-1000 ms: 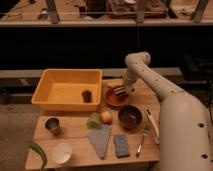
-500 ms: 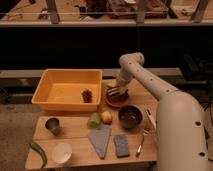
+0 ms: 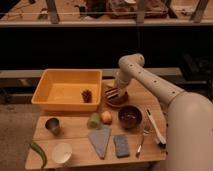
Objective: Wipe red bowl with eraser
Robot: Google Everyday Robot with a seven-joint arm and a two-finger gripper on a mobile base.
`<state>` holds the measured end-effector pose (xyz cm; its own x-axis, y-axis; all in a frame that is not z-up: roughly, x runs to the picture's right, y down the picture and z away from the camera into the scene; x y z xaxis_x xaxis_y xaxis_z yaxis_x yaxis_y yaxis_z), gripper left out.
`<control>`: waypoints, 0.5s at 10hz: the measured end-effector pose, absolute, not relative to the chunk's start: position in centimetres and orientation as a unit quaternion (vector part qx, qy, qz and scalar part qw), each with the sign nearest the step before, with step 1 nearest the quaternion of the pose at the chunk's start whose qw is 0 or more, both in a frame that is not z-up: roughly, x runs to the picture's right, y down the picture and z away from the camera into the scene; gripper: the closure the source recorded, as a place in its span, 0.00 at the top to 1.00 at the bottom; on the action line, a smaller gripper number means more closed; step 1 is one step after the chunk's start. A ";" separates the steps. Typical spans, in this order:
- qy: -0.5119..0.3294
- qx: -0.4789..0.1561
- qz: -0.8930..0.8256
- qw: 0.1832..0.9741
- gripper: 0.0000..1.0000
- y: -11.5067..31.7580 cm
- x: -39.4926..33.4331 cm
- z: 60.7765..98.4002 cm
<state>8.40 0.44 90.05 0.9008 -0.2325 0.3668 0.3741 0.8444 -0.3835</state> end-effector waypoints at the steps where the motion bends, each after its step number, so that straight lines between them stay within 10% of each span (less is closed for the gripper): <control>1: -0.157 -0.230 -0.167 0.946 0.14 1.1 8.3 89.4; 5: -0.155 -0.236 -0.189 0.940 0.14 2.7 8.6 88.3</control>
